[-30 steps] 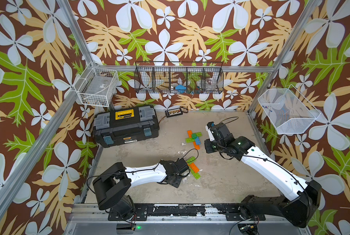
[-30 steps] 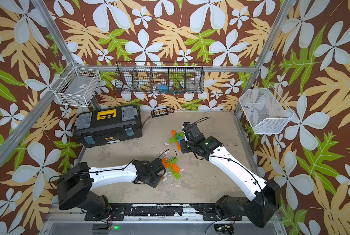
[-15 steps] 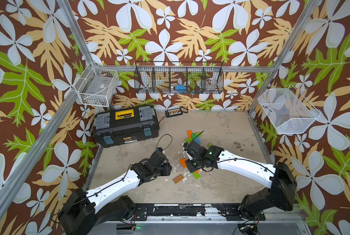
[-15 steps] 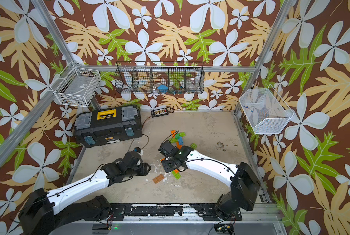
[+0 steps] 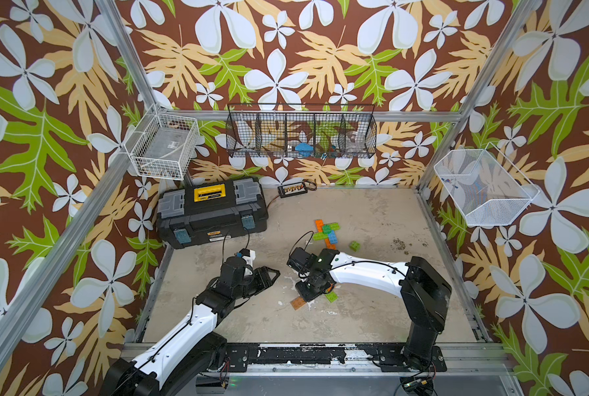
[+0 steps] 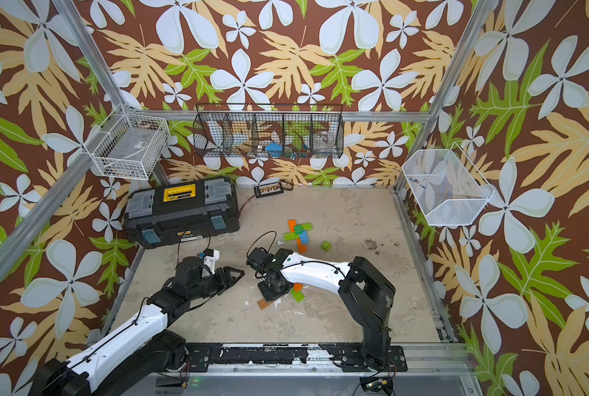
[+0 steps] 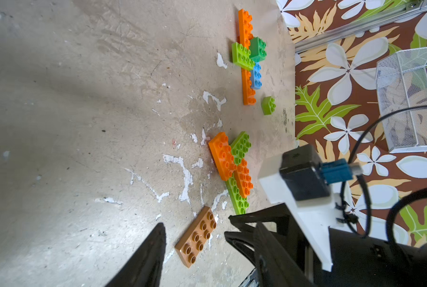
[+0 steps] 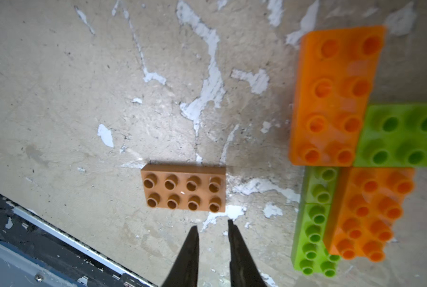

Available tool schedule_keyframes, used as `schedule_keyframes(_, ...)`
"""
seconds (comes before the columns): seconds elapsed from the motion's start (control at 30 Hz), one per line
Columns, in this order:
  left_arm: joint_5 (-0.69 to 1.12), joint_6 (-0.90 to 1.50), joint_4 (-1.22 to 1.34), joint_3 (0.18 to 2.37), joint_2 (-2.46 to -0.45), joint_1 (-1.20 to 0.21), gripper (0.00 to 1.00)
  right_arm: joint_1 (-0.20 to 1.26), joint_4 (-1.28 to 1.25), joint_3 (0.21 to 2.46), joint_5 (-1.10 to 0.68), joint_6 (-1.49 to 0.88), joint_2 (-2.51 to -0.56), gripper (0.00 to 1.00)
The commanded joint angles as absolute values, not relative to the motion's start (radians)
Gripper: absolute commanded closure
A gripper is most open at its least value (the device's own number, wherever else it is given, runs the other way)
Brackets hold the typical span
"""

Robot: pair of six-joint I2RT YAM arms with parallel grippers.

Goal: Assemble a small pinwheel with lego
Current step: Pick up the lego brick from the center of the board.

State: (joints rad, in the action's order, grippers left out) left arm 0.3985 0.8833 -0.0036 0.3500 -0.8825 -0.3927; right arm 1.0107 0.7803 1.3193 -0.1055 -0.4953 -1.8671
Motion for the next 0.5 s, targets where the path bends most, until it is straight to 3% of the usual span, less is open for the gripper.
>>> schedule_keyframes(0.0, 0.424, 0.877, 0.015, 0.353, -0.889, -0.388, 0.42, 1.023, 0.804, 1.332, -0.117, -0.491, -1.892, 0.76)
schedule_keyframes(0.47, 0.429, 0.861, 0.009, 0.352, -0.894, -0.387, 0.42, 1.023, 0.814, 1.359, -0.045, -0.499, -1.950, 0.77)
